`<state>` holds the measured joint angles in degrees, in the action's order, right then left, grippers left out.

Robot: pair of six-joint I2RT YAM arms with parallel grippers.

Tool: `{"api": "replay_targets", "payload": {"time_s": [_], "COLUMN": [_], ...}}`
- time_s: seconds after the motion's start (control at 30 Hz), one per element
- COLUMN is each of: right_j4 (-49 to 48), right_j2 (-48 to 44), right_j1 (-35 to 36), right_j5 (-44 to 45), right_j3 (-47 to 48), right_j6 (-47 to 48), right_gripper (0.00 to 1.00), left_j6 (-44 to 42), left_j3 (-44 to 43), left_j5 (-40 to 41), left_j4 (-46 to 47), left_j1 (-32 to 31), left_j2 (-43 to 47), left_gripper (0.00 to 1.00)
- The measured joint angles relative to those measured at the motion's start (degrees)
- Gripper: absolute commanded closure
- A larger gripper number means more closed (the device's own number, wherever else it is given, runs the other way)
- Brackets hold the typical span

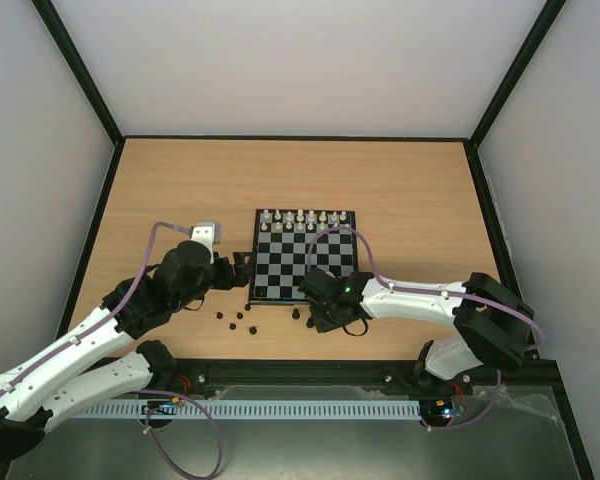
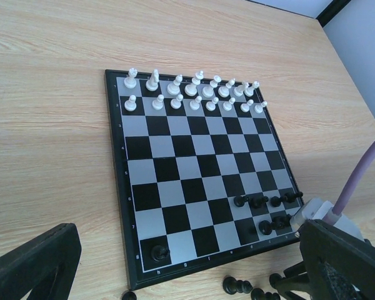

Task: Set up the chess pieces on the board
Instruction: Pick up the chess piece at the center of the board, then place the chess piece on the chessboard.

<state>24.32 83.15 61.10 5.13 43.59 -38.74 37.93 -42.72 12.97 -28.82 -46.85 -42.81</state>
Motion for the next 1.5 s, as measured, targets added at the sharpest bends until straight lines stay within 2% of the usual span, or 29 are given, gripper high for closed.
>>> {"api": "replay_targets", "payload": {"time_s": [0.17, 0.47, 0.57, 1.03, 1.5], "right_j4": [-0.13, -0.07, -0.04, 4.09, 6.75], "right_j2": [1.97, 3.54, 3.45, -4.79, -2.86], "right_j1": [-0.02, -0.02, -0.02, -0.02, -0.02], "right_j5": [-0.04, 0.04, 0.09, 2.51, 3.04], "right_j3": [1.68, 3.69, 3.76, 3.93, 13.66], "right_j6": [1.01, 1.62, 1.7, 1.46, 5.9], "right_gripper": [0.77, 0.91, 0.92, 0.93, 0.93], "left_j6": [0.0, -0.02, -0.02, -0.33, 0.07], "left_j3": [0.0, 0.0, 0.04, 0.42, 0.42], "left_j5": [-0.09, -0.09, -0.09, 0.17, 1.07], "left_j4": [0.02, 0.17, 0.2, 0.81, 0.81], "left_j1": [0.0, 0.0, 0.0, 0.02, 0.02], "left_j2": [-0.33, -0.72, -0.7, -0.44, 2.78], "left_gripper": [0.01, 0.01, 0.01, 0.01, 0.01]}}
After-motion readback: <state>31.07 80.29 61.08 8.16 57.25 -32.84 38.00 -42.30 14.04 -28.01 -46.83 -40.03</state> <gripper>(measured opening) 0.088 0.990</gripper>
